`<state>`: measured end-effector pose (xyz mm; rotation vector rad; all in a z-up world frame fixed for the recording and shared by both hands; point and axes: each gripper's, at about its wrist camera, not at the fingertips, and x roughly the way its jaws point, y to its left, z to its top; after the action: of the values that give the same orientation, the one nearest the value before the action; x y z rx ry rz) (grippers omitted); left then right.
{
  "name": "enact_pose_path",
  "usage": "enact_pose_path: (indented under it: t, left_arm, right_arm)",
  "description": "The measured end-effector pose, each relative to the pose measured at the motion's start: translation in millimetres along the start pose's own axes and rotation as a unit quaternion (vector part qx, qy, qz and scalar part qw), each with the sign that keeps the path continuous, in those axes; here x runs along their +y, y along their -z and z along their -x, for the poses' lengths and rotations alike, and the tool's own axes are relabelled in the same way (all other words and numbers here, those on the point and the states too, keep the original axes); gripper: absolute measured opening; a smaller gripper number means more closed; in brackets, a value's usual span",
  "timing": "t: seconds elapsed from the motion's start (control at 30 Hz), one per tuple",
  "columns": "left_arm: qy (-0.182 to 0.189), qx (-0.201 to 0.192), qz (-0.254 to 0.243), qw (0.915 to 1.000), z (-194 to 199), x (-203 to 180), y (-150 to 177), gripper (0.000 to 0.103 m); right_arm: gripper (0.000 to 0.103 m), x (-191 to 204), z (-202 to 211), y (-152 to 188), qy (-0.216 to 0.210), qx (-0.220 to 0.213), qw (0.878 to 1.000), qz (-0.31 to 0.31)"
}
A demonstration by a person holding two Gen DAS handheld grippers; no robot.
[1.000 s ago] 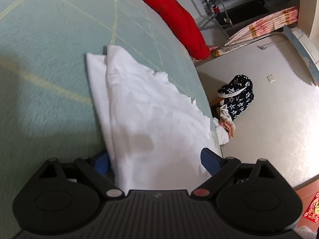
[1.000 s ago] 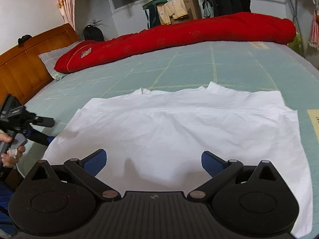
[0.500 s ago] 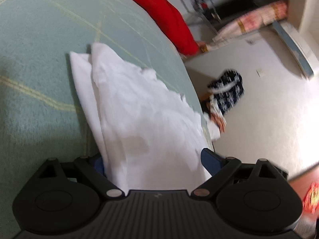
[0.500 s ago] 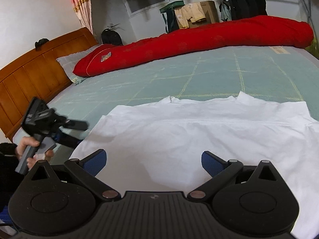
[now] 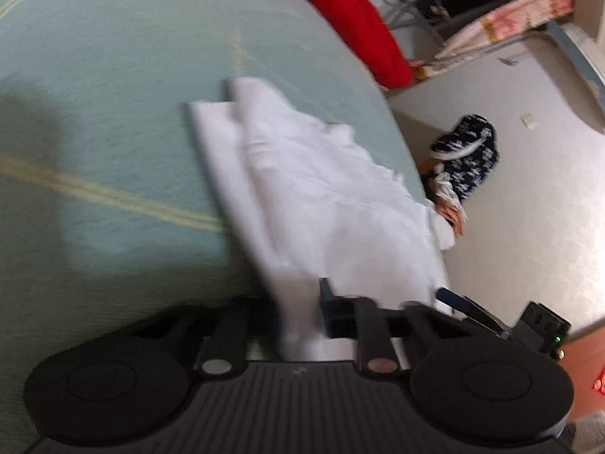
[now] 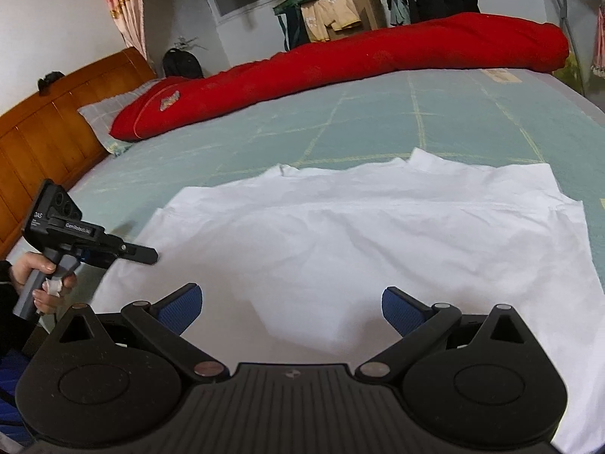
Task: Fold clothes
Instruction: 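Lift the gripped side edge upward with the left tool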
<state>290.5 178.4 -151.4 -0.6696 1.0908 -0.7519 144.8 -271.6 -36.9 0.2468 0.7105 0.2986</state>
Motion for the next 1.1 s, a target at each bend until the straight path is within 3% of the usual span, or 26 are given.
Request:
enact_pose_path:
  t: [0.4,0.7,0.87,1.1]
  left_arm:
    - [-0.016,-0.011,-0.016,0.9997,2.0,-6.3,4.7,0.013]
    - [-0.018,-0.015,-0.022,0.9995,4.3,-7.6,5.2,0.013]
    - [-0.018,-0.018,-0.027,0.9993,4.4,-8.1,5.9,0.013]
    - [-0.019,-0.019,-0.032,0.9991,5.0,-7.6,6.2,0.013]
  right_arm:
    - [0.103,15.9,-7.0,-13.7,-0.037,-0.015,0.999,0.0]
    - [0.103,25.5,-49.8,-32.7,-0.053,-0.014,0.998,-0.034]
    - [0.103,25.8,-80.2,-36.3,-0.033,0.002,0.999,-0.035]
    - [0.103,20.8,-110.1,-52.5,-0.008,-0.009,0.999,-0.03]
